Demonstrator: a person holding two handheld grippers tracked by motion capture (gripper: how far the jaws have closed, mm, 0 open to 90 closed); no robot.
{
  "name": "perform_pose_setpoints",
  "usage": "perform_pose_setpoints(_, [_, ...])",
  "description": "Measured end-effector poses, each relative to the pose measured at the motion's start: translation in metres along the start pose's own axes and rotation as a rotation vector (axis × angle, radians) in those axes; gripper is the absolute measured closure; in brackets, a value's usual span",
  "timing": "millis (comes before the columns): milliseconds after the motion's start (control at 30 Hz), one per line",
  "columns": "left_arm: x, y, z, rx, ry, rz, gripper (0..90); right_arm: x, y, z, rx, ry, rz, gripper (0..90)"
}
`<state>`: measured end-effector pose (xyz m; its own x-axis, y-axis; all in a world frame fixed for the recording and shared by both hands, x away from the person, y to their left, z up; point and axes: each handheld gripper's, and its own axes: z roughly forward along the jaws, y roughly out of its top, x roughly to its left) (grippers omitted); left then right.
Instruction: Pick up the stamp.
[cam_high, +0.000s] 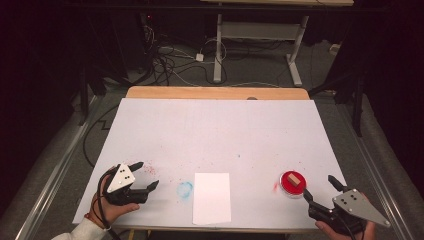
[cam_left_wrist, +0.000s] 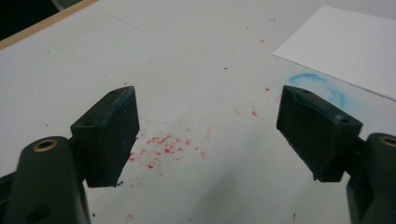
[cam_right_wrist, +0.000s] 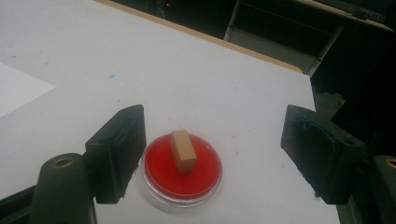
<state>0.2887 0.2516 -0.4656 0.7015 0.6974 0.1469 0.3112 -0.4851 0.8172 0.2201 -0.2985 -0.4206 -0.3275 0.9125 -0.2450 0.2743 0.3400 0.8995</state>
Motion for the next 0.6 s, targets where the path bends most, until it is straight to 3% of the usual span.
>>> perform_pose_setpoints(333, [-0.001, -0.003, -0.005, 0.009, 0.008, 0.002, 20.3, -0.001, 0.005, 0.006, 0.052, 0.068, 0.011, 21.9])
perform_pose_setpoints(400, [-0.001, -0.003, -0.006, 0.001, 0.01, -0.002, 20.3, -0.002, 0.006, 0.008, 0.082, 0.079, -0.002, 21.9])
perform_pose_setpoints(533, [-0.002, -0.003, -0.003, 0.009, 0.006, -0.001, 20.4, -0.008, 0.014, 0.01, 0.138, 0.106, 0.015, 25.8])
perform_pose_setpoints(600, [-0.004, -0.005, -0.002, 0.032, -0.002, 0.013, 20.4, -0.01, 0.02, 0.013, 0.158, 0.113, 0.003, 27.6])
